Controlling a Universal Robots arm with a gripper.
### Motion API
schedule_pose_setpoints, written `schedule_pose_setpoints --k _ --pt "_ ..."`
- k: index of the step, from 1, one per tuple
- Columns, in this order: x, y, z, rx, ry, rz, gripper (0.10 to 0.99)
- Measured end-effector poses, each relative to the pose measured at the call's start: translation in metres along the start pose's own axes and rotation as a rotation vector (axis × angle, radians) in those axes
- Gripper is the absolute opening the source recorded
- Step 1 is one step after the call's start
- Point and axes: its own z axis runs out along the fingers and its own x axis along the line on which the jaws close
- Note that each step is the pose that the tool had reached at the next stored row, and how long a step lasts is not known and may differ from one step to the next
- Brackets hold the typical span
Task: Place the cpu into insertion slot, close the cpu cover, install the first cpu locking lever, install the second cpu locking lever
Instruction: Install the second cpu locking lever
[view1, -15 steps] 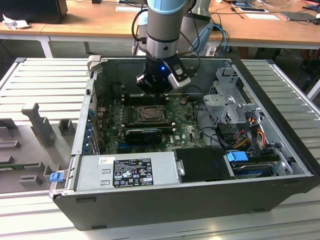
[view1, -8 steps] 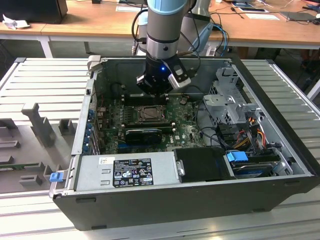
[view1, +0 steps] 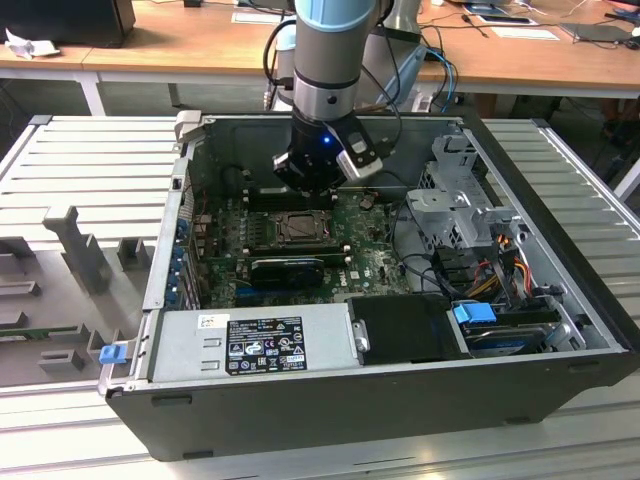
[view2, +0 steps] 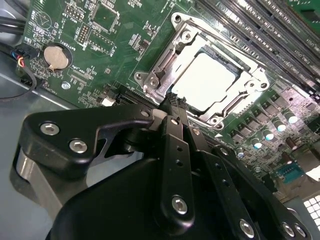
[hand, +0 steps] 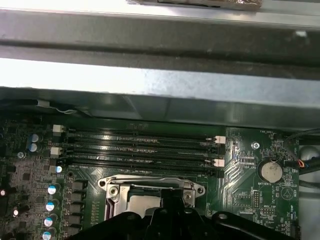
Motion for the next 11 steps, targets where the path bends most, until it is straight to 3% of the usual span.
schedule_pose_setpoints --k 2,7,11 --pt "0.0 0.0 -0.0012 0.0 0.0001 0.0 0.106" --pt "-0.0001 0.0016 -0.0162 0.0 0.0 0.0 0.106" --pt "0.0001 -0.002 -0.017 0.0 0.0 0.0 0.106"
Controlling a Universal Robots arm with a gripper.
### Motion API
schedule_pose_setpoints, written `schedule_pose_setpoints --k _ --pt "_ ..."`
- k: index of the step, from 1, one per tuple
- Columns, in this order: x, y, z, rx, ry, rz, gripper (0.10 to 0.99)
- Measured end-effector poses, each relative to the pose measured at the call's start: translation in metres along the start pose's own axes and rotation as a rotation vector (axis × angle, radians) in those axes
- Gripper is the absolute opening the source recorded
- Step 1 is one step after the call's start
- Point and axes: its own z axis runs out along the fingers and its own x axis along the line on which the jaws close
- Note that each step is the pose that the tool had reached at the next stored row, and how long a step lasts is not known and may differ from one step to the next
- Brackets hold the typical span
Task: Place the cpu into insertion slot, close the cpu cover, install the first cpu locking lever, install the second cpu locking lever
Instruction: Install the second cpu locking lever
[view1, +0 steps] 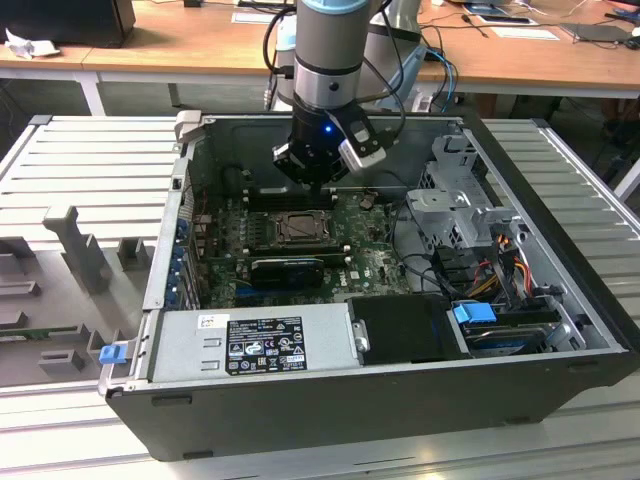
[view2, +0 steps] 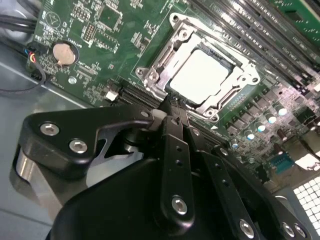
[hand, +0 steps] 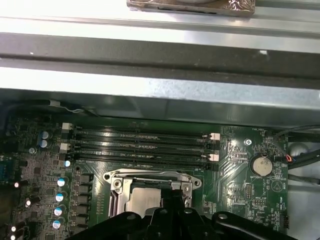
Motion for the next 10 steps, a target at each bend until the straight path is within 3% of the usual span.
schedule_pose_setpoints --k 6,10 --pt "0.001 -0.0152 -0.0015 0.0 0.0 0.0 0.106" --pt "0.0013 -0.0192 -0.0043 0.001 0.0001 0.0 0.106"
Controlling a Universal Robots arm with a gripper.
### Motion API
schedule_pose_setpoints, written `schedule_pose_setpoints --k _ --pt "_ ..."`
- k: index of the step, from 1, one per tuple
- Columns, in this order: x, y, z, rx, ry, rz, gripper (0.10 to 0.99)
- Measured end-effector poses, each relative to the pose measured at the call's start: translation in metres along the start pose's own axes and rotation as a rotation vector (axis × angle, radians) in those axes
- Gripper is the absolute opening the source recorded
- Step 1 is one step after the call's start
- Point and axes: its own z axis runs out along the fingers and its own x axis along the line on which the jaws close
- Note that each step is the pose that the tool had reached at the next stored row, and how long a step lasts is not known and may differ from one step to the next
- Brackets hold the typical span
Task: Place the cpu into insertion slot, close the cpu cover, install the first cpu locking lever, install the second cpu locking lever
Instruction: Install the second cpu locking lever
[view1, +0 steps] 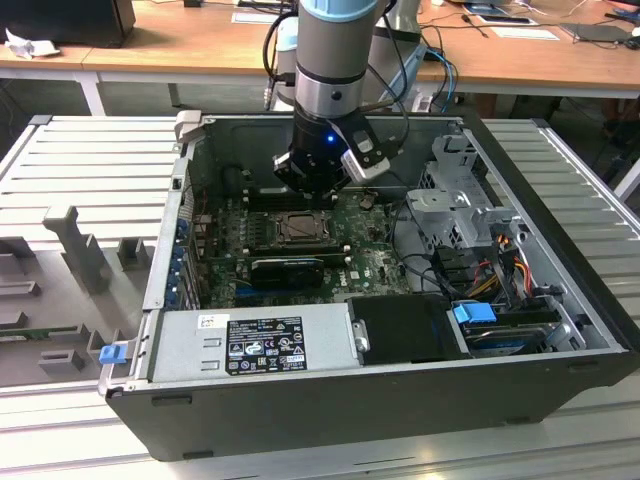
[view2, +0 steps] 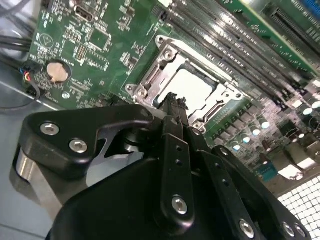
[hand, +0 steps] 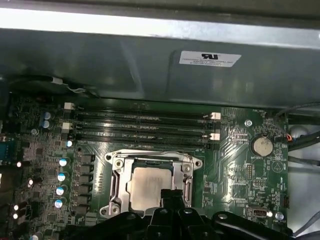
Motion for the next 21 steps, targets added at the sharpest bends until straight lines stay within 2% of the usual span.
schedule_pose_setpoints --k 2,4,7,9,14,18,21 --pt "0.0 -0.0016 -0.0068 -0.001 -0.0002 0.0 0.106" --pt "0.0005 -0.0068 -0.0069 0.0 0.0001 0.0 0.106" --pt "0.0016 -0.0218 -0.0032 0.0 0.0016 0.0 0.106" --pt "0.0021 -0.0293 0.0008 0.0 0.0052 -0.003 0.106" --pt "0.0038 -0.0396 0.0065 -0.001 0.0097 -0.01 0.106" --pt "0.0141 -0.0403 0.0068 -0.003 0.0099 -0.013 0.106" --pt "0.0278 -0.0409 0.0073 -0.004 0.01 -0.015 0.106"
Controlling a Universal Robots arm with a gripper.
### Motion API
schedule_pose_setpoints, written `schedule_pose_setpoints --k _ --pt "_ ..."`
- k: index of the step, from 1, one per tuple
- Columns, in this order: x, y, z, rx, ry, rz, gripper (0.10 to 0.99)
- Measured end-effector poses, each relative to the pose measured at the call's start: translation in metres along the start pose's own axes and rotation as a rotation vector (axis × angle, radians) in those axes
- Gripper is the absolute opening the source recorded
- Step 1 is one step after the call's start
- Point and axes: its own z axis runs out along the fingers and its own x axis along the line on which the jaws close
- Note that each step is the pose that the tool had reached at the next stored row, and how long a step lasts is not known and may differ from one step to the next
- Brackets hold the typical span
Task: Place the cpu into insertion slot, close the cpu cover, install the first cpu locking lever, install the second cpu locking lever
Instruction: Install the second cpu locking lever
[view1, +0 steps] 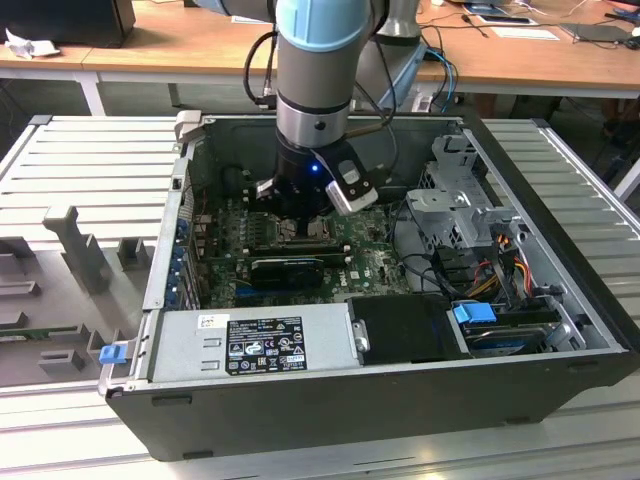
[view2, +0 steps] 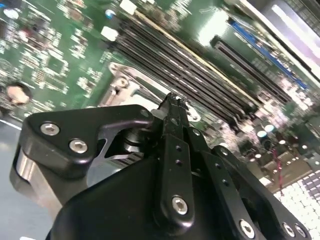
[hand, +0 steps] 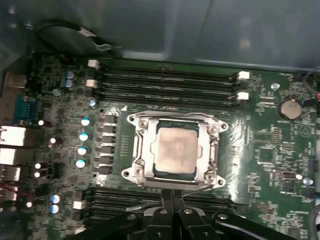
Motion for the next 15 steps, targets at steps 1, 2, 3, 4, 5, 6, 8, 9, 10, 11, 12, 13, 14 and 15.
schedule_pose_setpoints --k 1,2,3,4,5,6,8,9,10,11,12,13,14,15 --pt "0.0037 -0.0001 0.0004 0.0 0.0 -0.001 0.106" --pt "0.0067 -0.0004 0.0011 0.0 0.0001 -0.002 0.106" --pt "0.0096 -0.0006 0.0023 -0.001 0.0002 -0.003 0.106" --pt "0.0129 -0.0013 0.0057 -0.001 0.0007 -0.007 0.106" --pt "0.0137 -0.0014 0.0077 -0.002 0.001 -0.011 0.106" --pt "0.0143 -0.0015 0.0092 -0.002 0.0013 -0.013 0.106" --pt "0.0156 -0.0019 0.0134 -0.005 0.0019 -0.021 0.106" --pt "0.0162 -0.002 0.015 -0.006 0.0022 -0.025 0.106" --pt "0.0171 -0.0022 0.0178 -0.008 0.0027 -0.03 0.106" --pt "0.0175 -0.0024 0.0194 -0.009 0.0029 -0.033 0.106" --pt "0.0181 -0.0027 0.0227 -0.011 0.0034 -0.039 0.106" --pt "0.0184 -0.0029 0.0238 -0.016 0.0033 -0.042 0.106" --pt "0.0189 -0.0034 0.0241 -0.027 0.0022 -0.042 0.106" --pt "0.0202 -0.0055 0.0242 -0.053 -0.0003 -0.043 0.106"
